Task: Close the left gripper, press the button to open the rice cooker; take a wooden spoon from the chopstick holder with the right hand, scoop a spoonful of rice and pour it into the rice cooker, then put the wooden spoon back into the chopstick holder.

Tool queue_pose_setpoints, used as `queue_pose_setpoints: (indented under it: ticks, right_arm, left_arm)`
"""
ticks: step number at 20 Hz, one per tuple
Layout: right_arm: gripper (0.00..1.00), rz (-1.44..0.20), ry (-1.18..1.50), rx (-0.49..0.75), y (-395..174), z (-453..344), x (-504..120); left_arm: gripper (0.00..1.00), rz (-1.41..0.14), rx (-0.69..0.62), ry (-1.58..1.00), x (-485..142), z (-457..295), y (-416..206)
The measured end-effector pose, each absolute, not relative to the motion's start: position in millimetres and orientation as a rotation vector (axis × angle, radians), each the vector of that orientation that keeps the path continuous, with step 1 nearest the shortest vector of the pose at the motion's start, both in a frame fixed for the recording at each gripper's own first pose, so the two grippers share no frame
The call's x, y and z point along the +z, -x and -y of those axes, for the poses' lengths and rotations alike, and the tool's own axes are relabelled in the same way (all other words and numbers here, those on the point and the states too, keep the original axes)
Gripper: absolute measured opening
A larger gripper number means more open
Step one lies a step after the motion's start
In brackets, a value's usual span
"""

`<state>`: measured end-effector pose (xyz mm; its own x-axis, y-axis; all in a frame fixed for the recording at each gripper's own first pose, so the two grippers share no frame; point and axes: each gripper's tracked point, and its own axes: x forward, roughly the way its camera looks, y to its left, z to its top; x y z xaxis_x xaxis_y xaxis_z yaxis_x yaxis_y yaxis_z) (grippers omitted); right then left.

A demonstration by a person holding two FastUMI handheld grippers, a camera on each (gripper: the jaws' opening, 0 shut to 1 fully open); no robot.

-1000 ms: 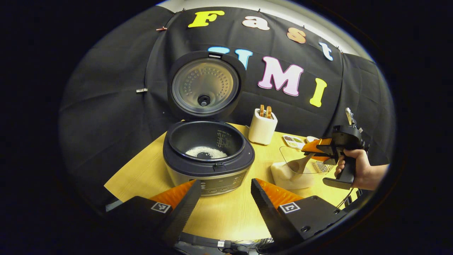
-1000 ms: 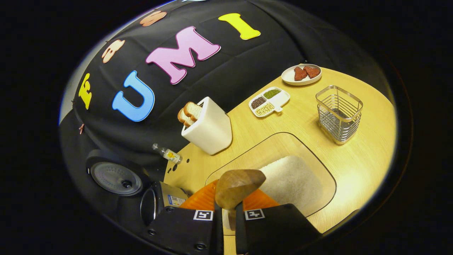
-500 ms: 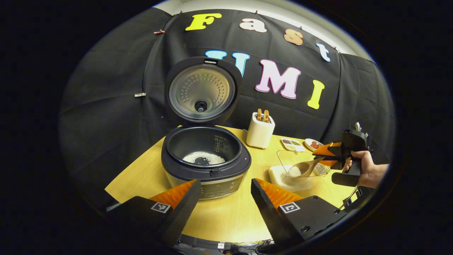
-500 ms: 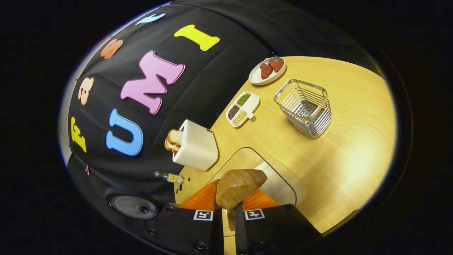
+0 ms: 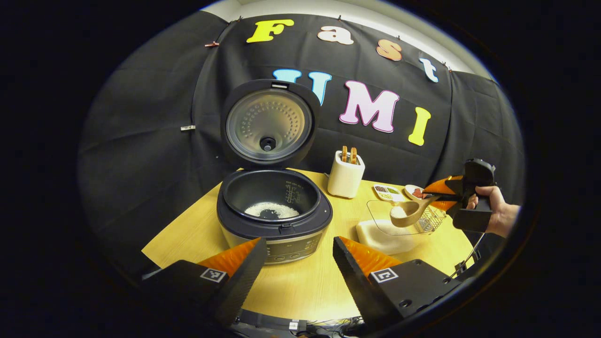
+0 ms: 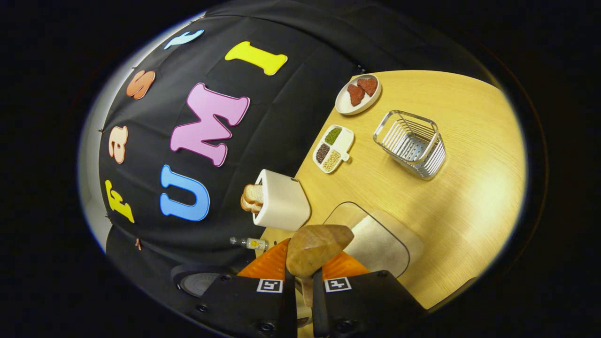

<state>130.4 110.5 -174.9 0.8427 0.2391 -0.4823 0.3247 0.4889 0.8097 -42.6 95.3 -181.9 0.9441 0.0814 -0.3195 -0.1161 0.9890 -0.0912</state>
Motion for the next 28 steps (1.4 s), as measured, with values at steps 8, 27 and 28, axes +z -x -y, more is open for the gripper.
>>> queue_pose_setpoints:
  ticks: [8,27,28]
  right_arm:
    - [0.17,-0.602,-1.085,0.11,-139.5,-181.7,-112.5]
    - [0.17,-0.639,-0.805,0.382,-150.6,-392.1,-100.3]
    - [0.17,-0.625,-0.746,0.401,-148.2,-399.8,-103.5]
  left_arm:
    - [0.96,-0.305,0.131,0.127,-184.0,-105.6,59.1]
    - [0.96,-0.295,0.331,0.213,-196.5,-183.4,107.5]
    - [0.96,-0.3,0.339,0.204,-198.5,-188.2,108.2]
